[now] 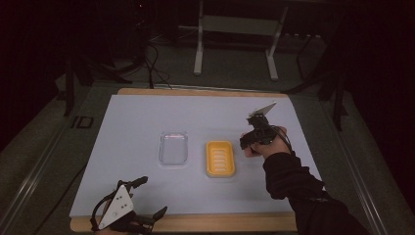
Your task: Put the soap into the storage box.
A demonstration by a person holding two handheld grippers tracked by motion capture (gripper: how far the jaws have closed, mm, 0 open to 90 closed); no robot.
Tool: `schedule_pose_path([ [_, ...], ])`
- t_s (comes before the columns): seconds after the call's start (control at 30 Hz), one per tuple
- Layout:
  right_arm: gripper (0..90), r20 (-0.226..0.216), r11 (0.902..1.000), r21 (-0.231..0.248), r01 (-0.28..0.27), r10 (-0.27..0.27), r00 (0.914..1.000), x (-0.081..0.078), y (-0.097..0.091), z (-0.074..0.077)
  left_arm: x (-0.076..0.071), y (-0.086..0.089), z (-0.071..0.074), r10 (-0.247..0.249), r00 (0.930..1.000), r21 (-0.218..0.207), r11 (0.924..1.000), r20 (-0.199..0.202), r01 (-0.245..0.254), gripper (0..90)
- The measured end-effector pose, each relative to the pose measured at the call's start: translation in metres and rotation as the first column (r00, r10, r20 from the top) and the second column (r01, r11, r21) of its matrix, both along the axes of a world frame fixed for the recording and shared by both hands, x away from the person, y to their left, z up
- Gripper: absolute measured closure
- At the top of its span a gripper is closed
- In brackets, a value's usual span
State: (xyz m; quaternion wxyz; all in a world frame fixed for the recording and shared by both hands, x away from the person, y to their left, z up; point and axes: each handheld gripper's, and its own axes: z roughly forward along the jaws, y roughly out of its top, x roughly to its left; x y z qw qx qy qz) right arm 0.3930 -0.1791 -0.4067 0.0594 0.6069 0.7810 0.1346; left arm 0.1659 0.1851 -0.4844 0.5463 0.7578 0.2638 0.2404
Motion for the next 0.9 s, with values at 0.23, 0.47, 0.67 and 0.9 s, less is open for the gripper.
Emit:
schedule_pose_path([
  [0.23, 37.2, 0.003, 0.9983, 0.057, -0.017, 0.017, 0.9999, -0.004, 0.024, 0.007, 0.000, 0.000, 0.000, -0.002, 1.0000, 0.002, 1.0000, 0.001, 0.002, 0.6],
  [0.47, 37.2, 0.041, 0.9963, 0.085, -0.013, 0.010, 0.9991, -0.008, 0.052, 0.004, -0.001, 0.000, 0.000, -0.001, 1.0000, -0.002, 1.0000, 0.001, 0.001, 0.5],
  [0.67, 37.2, 0.054, 0.9959, 0.090, 0.010, -0.015, 0.9984, -0.009, 0.069, -0.007, -0.001, 0.000, 0.000, -0.003, 1.0000, -0.002, 1.0000, 0.002, 0.003, 0.6],
  [0.9, 37.1, 0.059, 0.9935, 0.085, 0.075, -0.080, 0.9950, -0.011, 0.082, -0.032, -0.001, 0.000, 0.001, -0.007, 1.0000, -0.001, 1.0000, 0.005, 0.007, 0.6],
])
